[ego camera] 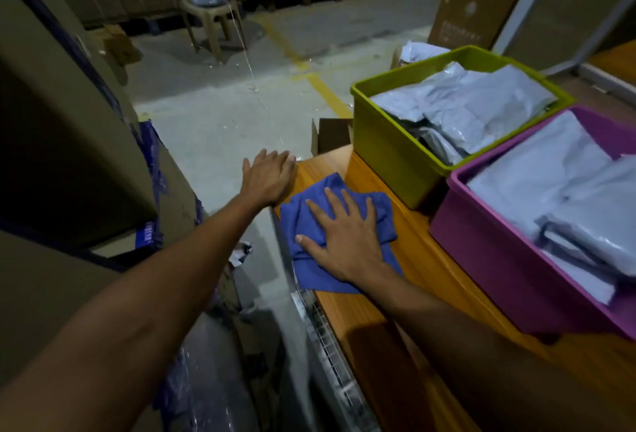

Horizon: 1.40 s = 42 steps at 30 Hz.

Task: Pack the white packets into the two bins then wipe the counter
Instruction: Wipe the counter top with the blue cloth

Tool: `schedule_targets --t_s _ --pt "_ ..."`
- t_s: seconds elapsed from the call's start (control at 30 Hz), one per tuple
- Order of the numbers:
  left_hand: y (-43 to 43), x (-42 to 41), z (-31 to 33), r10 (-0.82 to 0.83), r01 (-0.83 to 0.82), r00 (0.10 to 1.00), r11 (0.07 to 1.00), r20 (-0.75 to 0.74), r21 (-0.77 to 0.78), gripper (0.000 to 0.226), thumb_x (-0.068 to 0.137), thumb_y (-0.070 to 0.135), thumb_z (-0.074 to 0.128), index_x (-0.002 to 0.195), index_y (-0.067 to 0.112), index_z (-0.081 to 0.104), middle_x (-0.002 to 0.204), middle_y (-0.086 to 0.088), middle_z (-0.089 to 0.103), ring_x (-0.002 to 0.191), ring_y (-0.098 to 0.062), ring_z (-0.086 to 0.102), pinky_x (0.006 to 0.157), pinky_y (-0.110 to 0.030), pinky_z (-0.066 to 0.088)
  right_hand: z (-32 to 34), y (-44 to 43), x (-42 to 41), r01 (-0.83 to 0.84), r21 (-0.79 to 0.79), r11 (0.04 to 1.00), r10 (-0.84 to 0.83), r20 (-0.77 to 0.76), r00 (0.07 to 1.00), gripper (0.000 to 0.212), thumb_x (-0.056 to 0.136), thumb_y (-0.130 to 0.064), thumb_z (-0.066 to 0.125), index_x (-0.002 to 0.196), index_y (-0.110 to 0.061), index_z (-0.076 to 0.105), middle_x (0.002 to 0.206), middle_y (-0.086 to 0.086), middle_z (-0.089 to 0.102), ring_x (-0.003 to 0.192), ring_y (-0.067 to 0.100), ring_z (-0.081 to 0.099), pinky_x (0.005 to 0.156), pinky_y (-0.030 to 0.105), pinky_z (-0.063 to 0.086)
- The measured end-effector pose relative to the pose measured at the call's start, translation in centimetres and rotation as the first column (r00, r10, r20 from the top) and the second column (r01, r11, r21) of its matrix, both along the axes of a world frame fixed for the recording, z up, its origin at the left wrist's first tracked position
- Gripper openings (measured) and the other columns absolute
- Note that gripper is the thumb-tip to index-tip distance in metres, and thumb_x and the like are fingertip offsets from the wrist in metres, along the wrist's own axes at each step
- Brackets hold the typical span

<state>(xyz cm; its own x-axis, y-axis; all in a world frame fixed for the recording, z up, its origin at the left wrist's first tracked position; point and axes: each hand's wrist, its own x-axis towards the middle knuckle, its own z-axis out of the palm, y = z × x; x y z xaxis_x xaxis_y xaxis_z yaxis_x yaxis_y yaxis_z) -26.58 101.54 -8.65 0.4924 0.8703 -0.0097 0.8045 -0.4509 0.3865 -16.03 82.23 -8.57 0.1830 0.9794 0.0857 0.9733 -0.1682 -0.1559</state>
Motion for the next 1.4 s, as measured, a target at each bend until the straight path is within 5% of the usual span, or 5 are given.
schedule_targets --t_s 0.27,0.43,0.9,1.27,1.4 --pt "-6.5 -0.4 -1.7 0.143 -0.141 0.964 0.990 0.223 -0.027 0.070 0.100 0.047 0.021 0.151 0.000 0.019 0.159 -0.024 0.011 0.149 -0.037 0.004 0.122 -0.046 0.004 0.0 -10.5 -1.7 -0.047 0.051 0.998 0.048 -0.021 0.999 0.070 0.085 -0.073 0.034 0.146 -0.037 0.035 0.160 0.003 0.024 0.147 0.030 0.019 0.114 0.060 0.001" --pt "-11.0 -0.1 -1.5 0.577 -0.313 0.645 0.798 0.501 -0.515 0.067 0.104 0.031 0.030 0.153 0.007 -0.009 0.161 -0.019 0.010 0.147 -0.032 0.019 0.120 -0.039 0.018 0.2 -7.3 -0.3 0.053 0.009 0.999 -0.052 -0.050 0.997 0.066 0.090 -0.068 0.015 0.150 -0.040 0.022 0.161 0.001 0.018 0.149 0.026 0.010 0.115 0.058 -0.004" --pt "-11.9 1.5 -4.6 0.774 -0.413 0.264 0.630 0.576 -0.657 0.048 0.104 0.041 0.024 0.123 0.017 0.061 0.122 -0.011 0.064 0.112 -0.034 0.058 0.096 -0.047 0.047 0.2 13.0 -1.1 -0.044 0.015 0.999 0.044 -0.004 0.999 0.065 0.090 -0.072 0.027 0.146 -0.039 0.033 0.158 0.004 0.026 0.145 0.031 0.018 0.113 0.061 0.007" --pt "-12.1 1.3 -4.7 0.756 -0.442 0.296 0.650 0.583 -0.618 0.057 0.104 0.045 0.020 0.135 0.006 0.048 0.137 -0.016 0.054 0.123 -0.036 0.051 0.105 -0.051 0.040 0.5 9.3 0.3 0.140 0.022 0.990 -0.138 -0.087 0.987 0.064 0.095 -0.066 0.026 0.152 -0.039 0.017 0.162 0.008 0.011 0.149 0.031 0.003 0.113 0.063 -0.005" --pt "-13.7 1.0 -3.6 0.780 -0.344 0.134 0.614 0.611 -0.710 0.049 0.104 0.036 0.032 0.133 0.001 0.051 0.136 -0.017 0.055 0.124 -0.033 0.053 0.107 -0.047 0.041 0.4 1.3 0.7 0.176 -0.018 0.984 -0.177 -0.073 0.982 0.069 0.091 -0.071 0.024 0.152 -0.040 0.014 0.162 0.007 0.010 0.149 0.031 0.000 0.111 0.067 -0.009"
